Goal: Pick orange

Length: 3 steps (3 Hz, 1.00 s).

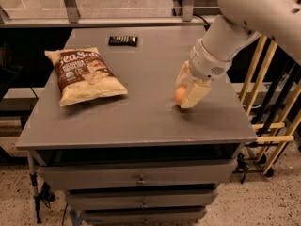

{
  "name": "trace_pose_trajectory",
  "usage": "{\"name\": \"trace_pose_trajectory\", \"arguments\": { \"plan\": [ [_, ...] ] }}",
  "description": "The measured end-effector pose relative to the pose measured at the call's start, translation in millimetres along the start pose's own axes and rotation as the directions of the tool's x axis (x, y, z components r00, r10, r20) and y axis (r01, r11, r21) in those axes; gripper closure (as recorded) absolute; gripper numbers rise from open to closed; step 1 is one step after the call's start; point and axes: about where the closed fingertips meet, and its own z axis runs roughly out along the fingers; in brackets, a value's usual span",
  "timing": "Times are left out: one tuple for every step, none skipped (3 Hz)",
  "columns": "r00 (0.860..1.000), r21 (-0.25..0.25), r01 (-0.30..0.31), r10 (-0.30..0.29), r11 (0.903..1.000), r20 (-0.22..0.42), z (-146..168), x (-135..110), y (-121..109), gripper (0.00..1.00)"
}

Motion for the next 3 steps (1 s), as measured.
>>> {"name": "trace_pose_trajectory", "arguments": {
  "plan": [
    [0.999,0.037,0.026,-0.028,0.9990,0.045,-20.2,-10.5,-5.8,1.00],
    [0.989,0.125,0.097,-0.109,0.9875,0.097,-65.2,-33.8,-9.4,1.00],
    [0.983,0.155,0.128,-0.146,0.9796,0.114,-86.0,-43.0,-7.5,1.00]
  ]
}}
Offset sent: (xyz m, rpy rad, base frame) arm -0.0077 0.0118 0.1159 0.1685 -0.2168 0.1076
